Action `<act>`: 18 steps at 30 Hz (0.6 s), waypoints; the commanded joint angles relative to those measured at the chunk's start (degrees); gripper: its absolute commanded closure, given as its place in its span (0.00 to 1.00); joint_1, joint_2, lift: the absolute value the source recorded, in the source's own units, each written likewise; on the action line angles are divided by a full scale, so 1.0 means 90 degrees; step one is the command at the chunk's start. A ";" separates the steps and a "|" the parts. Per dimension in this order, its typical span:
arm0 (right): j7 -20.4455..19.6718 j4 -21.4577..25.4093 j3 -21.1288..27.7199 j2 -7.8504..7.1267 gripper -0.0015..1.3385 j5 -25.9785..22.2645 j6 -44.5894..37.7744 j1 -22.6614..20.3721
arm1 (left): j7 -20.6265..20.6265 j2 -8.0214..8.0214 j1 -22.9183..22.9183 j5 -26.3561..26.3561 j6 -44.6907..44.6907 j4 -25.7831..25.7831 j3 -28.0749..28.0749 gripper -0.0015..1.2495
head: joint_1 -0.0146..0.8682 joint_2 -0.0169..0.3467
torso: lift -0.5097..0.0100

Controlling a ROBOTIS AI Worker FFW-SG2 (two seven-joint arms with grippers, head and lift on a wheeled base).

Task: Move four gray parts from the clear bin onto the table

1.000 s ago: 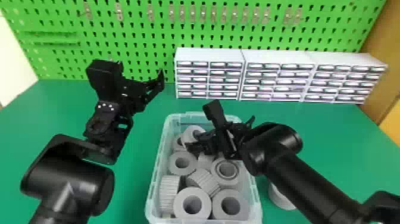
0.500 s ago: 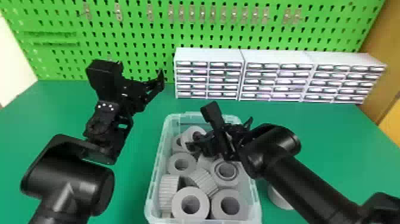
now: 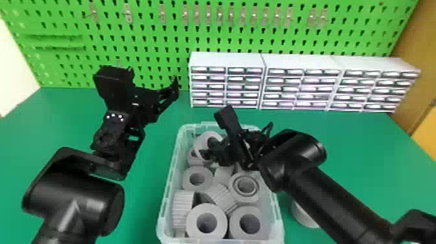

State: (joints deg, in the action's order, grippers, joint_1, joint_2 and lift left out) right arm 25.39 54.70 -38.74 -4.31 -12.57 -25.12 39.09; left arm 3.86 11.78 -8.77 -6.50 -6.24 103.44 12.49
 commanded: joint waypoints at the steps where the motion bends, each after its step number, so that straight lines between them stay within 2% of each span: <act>1: 0.0001 0.0241 0.0057 -0.0009 0.75 0.0049 -0.0060 -0.0037 | 0.0001 0.0010 0.0018 0.0000 0.0000 0.0000 -0.0010 0.13 | 0.78 0.14 | 0.89; 4: 0.0001 0.0485 0.0144 -0.0019 0.75 0.0137 -0.0158 -0.0086 | -0.0009 0.0000 0.0057 0.0000 0.0000 0.0000 -0.0040 0.13 | 0.78 0.14 | 0.89; 14: 0.0001 0.1871 0.0828 -0.0097 0.75 0.0782 -0.0695 -0.0467 | -0.0038 0.0000 0.0106 0.0000 0.0000 0.0010 -0.0098 0.13 | 0.78 0.14 | 0.89; 18: 0.0001 0.2330 0.1111 -0.0126 0.75 0.0889 -0.0900 -0.0604 | -0.0058 0.0000 0.0125 0.0000 0.0000 0.0010 -0.0118 0.13 | 0.78 0.14 | 0.89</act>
State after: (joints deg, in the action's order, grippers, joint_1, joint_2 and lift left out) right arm 25.40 71.25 -31.39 -5.20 -5.89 -31.23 34.96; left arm 3.42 11.78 -7.82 -6.51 -6.24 103.54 11.62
